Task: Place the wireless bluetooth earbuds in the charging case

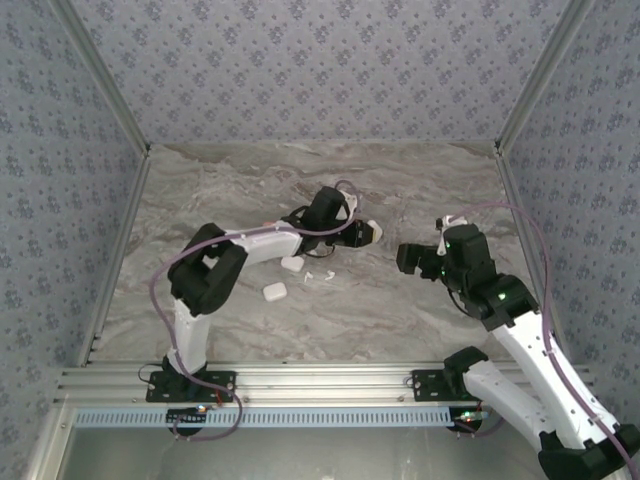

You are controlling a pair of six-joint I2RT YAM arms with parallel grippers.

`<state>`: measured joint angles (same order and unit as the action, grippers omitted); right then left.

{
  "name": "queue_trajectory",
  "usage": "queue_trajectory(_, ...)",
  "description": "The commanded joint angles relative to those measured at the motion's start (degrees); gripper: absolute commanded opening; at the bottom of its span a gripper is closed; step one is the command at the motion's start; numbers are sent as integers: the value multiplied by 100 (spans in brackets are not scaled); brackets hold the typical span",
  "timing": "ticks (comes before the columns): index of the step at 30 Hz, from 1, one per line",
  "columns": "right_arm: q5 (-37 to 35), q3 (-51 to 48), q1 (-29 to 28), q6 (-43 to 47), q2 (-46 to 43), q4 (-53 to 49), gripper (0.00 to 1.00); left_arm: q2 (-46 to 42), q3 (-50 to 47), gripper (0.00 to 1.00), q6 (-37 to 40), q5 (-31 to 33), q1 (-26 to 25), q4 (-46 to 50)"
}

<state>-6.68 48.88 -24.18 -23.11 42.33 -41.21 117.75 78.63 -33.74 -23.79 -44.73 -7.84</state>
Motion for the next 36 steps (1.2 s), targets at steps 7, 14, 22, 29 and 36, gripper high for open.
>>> queue_trajectory(7,52,-116,153,-110,-190,-227,100,829,755,8,-509,-196,-14,479)
queue_trajectory(14,131,-136,194,-136,-163,-137,100,920,742,32,-478,-158,-4,551)
queue_trajectory(22,225,-121,239,-95,-129,-133,100,554,509,49,-301,93,86,652)
queue_trajectory(29,632,-82,263,139,-58,4,100,-489,-33,59,45,393,244,645)
queue_trajectory(36,1150,-231,282,402,58,440,100,-2050,-1022,66,422,992,485,722)
